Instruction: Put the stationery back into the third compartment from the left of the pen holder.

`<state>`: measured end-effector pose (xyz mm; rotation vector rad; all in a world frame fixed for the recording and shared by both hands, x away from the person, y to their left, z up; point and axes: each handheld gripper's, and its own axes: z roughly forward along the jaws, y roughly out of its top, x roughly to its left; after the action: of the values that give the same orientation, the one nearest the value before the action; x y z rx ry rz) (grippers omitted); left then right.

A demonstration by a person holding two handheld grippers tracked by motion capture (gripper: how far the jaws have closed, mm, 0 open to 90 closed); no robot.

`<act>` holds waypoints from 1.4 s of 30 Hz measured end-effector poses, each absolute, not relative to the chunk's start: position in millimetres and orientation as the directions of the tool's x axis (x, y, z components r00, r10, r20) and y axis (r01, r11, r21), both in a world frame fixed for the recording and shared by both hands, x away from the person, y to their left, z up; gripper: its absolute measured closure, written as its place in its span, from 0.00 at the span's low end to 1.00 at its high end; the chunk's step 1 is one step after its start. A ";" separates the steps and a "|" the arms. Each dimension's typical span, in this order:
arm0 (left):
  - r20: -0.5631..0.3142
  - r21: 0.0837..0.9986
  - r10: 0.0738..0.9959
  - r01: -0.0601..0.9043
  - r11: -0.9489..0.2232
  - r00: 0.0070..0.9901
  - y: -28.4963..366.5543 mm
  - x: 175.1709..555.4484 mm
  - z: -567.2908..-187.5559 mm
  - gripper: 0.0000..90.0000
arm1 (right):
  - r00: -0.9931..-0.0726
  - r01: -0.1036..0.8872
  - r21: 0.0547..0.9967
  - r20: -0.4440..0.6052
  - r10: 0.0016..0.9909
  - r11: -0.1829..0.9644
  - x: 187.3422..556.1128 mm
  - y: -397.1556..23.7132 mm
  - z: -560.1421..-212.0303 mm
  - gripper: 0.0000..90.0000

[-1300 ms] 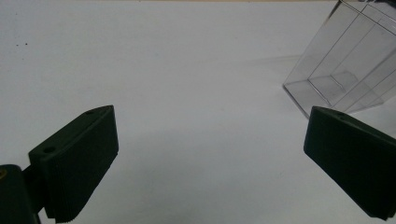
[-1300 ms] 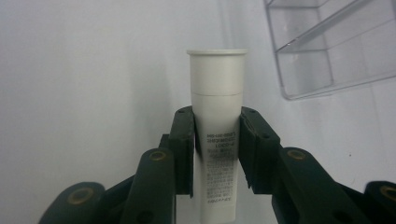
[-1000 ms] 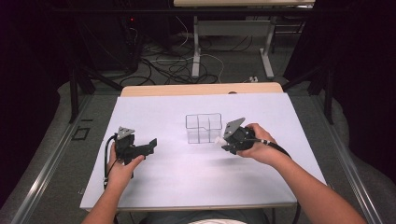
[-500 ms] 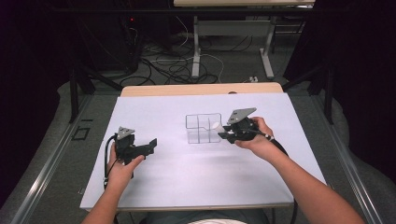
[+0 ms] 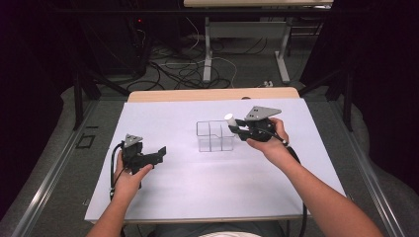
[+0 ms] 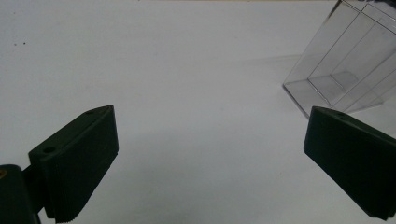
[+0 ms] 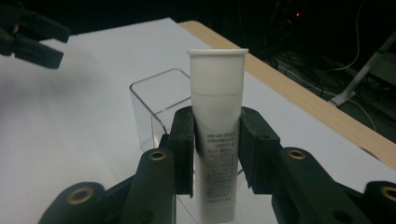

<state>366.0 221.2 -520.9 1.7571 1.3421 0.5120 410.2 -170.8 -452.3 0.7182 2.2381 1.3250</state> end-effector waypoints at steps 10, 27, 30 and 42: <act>-0.165 0.813 0.925 0.578 -0.069 0.342 221.5 366.1 -520.7 0.03 | -0.729 0.193 0.934 -0.068 0.681 0.299 416.0 -167.8 -449.0 0.76; -0.167 0.812 0.925 0.580 -0.068 0.342 221.7 366.4 -520.6 0.03 | -0.698 0.198 0.950 -0.036 0.715 0.241 426.3 -160.2 -458.6 0.76; -0.168 0.811 0.924 0.580 -0.068 0.342 221.7 366.3 -520.5 0.03 | -0.696 0.201 0.950 -0.035 0.718 0.241 427.3 -157.2 -461.9 0.76; -0.170 0.814 0.923 0.577 -0.065 0.344 222.1 366.7 -520.8 0.03 | -0.696 0.229 0.942 -0.019 0.717 0.247 432.9 -146.2 -475.0 0.76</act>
<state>366.7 222.1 -520.8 1.7525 1.3385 0.5081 432.9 -146.2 -475.0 0.8616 2.0753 1.4504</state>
